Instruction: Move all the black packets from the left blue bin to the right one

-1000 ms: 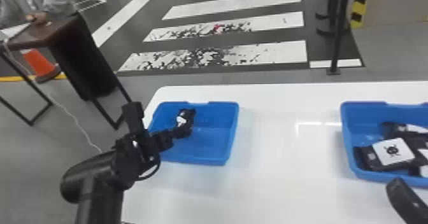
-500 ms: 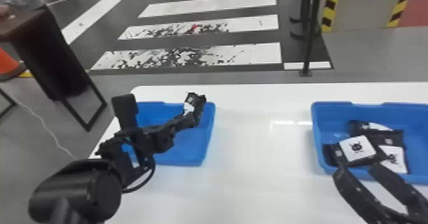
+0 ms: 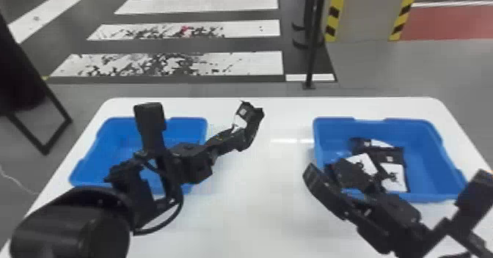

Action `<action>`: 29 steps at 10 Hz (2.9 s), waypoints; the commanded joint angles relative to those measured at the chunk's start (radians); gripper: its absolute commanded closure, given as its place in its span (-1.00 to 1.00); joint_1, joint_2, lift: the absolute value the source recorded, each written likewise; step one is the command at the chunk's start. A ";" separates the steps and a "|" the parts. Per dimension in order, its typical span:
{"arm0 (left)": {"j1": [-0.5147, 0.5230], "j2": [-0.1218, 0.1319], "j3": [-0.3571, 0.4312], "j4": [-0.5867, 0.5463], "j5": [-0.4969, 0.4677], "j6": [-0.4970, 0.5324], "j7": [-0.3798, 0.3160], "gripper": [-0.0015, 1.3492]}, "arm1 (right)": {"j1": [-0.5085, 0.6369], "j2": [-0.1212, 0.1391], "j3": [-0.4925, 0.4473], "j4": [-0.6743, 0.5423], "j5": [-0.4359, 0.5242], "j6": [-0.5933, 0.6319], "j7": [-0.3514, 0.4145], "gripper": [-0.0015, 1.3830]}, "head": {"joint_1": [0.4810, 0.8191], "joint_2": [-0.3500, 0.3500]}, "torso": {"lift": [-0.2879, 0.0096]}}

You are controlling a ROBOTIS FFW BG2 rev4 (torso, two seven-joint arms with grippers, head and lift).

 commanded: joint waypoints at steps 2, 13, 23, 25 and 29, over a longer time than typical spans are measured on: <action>-0.015 0.008 -0.103 -0.003 0.053 -0.002 -0.004 0.79 | -0.101 -0.027 0.032 0.081 -0.046 0.001 -0.003 -0.81 | 0.27 0.11 | -0.01; -0.023 0.018 -0.227 -0.010 0.169 0.006 -0.010 0.79 | -0.231 -0.045 0.034 0.189 -0.062 -0.053 -0.077 0.82 | 0.27 -0.41 | -0.01; 0.225 -0.023 -0.061 -0.192 0.238 -0.021 -0.029 -0.70 | -0.346 -0.058 -0.179 0.380 0.036 -0.060 -0.080 0.82 | 0.27 -0.60 | -0.01; 0.326 -0.038 0.008 -0.275 0.238 -0.051 -0.040 -0.70 | -0.378 -0.076 -0.221 0.463 0.067 -0.063 -0.080 0.82 | 0.27 -0.69 | -0.01; 0.448 -0.095 0.118 -0.332 0.238 -0.164 -0.064 -0.71 | -0.378 -0.088 -0.307 0.547 0.117 -0.085 -0.084 0.06 | 0.27 -0.79 | -0.01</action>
